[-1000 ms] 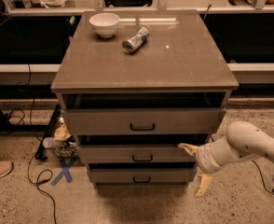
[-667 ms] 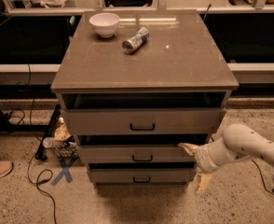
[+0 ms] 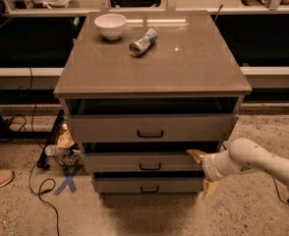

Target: Open middle drawer

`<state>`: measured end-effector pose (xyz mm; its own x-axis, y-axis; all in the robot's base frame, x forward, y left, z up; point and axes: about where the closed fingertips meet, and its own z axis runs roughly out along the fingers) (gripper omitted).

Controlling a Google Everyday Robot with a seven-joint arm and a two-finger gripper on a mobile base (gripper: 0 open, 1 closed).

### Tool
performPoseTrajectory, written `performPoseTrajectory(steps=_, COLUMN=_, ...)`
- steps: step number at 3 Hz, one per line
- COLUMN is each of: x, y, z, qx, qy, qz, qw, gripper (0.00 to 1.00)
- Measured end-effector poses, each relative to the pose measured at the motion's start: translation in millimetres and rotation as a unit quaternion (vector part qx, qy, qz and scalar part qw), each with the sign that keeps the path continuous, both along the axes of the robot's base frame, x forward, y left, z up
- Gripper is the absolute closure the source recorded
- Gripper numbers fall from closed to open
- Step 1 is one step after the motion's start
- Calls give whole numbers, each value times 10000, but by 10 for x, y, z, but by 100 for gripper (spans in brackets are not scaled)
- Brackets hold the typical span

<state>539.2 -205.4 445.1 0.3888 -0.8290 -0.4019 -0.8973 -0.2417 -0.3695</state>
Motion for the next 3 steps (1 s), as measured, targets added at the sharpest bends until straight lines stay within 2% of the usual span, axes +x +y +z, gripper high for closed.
performPoseTrajectory(steps=1, x=127, y=-42, z=-147, qx=0, qy=-210, qz=-128, qw=9997, gripper=0)
performPoseTrajectory(steps=2, x=287, y=-47, z=-237, qx=164, qy=-387, qz=-311, qw=9986, gripper=0)
performPoseTrajectory(steps=3, x=461, y=-11, z=-349, qx=155, qy=-429, qz=-414, qw=9981, gripper=0)
